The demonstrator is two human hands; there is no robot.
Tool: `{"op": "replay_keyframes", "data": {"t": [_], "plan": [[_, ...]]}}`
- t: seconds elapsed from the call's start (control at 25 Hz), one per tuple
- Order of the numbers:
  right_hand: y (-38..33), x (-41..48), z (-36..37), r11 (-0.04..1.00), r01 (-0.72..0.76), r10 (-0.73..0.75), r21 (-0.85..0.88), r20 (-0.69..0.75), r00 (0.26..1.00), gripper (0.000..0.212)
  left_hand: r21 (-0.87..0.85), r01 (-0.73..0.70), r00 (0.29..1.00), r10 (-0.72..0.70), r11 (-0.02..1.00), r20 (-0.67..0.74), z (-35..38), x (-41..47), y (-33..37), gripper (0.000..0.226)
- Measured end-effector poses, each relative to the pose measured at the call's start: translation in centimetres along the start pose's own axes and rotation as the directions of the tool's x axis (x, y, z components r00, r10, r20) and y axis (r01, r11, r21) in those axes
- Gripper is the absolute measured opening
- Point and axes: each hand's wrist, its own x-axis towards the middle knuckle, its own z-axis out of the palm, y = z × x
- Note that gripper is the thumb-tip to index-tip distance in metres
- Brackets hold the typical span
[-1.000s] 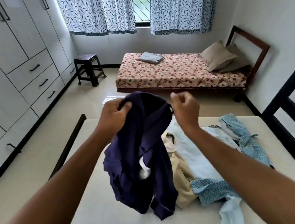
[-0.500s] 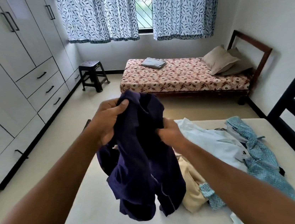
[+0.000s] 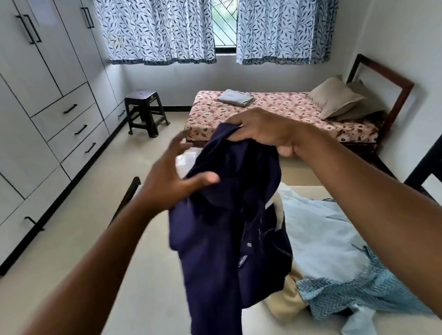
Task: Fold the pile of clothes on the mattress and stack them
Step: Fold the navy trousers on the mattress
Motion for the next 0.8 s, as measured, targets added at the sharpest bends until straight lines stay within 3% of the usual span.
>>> {"op": "replay_keyframes", "data": {"t": [0.08, 0.12, 0.16, 0.24, 0.32, 0.4, 0.44, 0.48, 0.56, 0.6, 0.64, 0.72, 0.8], "plan": [[0.4, -0.2, 0.4, 0.99, 0.044, -0.036, -0.135, 0.059, 0.998, 0.017, 0.043, -0.081, 0.995, 0.078, 0.996, 0.062, 2.9, 1.1, 1.4, 0.046], [1.6, -0.7, 0.3, 0.974, 0.038, -0.021, -0.224, 0.078, 0.997, 0.016, 0.076, -0.078, 0.997, 0.077, 0.994, 0.006, 3.5, 1.8, 1.4, 0.021], [3.3, -1.6, 0.0, 0.948, -0.008, 0.035, -0.319, 0.077, 0.996, 0.021, 0.102, -0.057, 0.996, 0.063, 0.993, -0.057, 3.8, 2.5, 1.3, 0.009], [7.4, -3.6, -0.8, 0.86, -0.131, 0.185, -0.493, 0.062, 0.981, 0.03, 0.085, 0.023, 0.996, -0.016, 0.996, -0.085, 4.2, 2.9, 0.8, 0.017], [10.2, -5.1, -2.2, 0.822, -0.175, 0.194, -0.542, -0.023, 0.981, 0.021, 0.048, 0.081, 0.987, -0.087, 0.996, 0.135, 4.3, 2.6, 1.1, 0.024], [10.8, -5.6, -3.6, 0.887, -0.187, 0.086, -0.421, -0.247, 0.965, 0.021, 0.031, 0.179, 0.869, -0.173, 0.983, 0.463, 4.7, 1.6, 1.8, 0.038], [10.7, -5.7, -3.7, 0.902, -0.196, 0.033, -0.384, -0.392, 0.919, 0.026, 0.016, 0.213, 0.822, -0.188, 0.977, 0.538, 5.1, 1.3, 2.2, 0.04], [10.3, -5.8, -3.1, 0.908, -0.205, -0.021, -0.365, -0.527, 0.849, 0.03, -0.026, 0.229, 0.833, -0.182, 0.973, 0.522, 5.8, 1.3, 2.6, 0.036], [9.9, -6.6, 0.4, 0.922, -0.188, -0.13, -0.338, -0.73, 0.671, 0.028, -0.121, 0.226, 0.936, -0.18, 0.967, 0.304, 7.2, 1.6, 3.2, 0.028], [10.3, -7.5, 3.0, 0.935, -0.134, -0.184, -0.33, -0.77, 0.611, 0.026, -0.138, 0.209, 0.968, -0.185, 0.968, 0.172, 7.7, 1.8, 3.2, 0.031], [10.7, -8.5, 6.2, 0.945, -0.066, -0.218, -0.32, -0.768, 0.602, 0.026, -0.148, 0.201, 0.978, -0.19, 0.968, 0.085, 8.2, 1.8, 3.2, 0.033], [11.8, -9.3, 11.7, 0.99, -0.04, -0.061, -0.136, -0.662, 0.747, 0.028, -0.199, 0.222, 0.975, -0.21, 0.955, 0.079, 8.8, 1.3, 3.1, 0.032], [13.9, -7.5, 15.6, 0.943, -0.209, 0.301, 0.258, -0.401, 0.865, 0.038, -0.25, 0.243, 0.965, -0.208, 0.937, 0.16, 9.0, 0.1, 3.6, 0.03]]}}
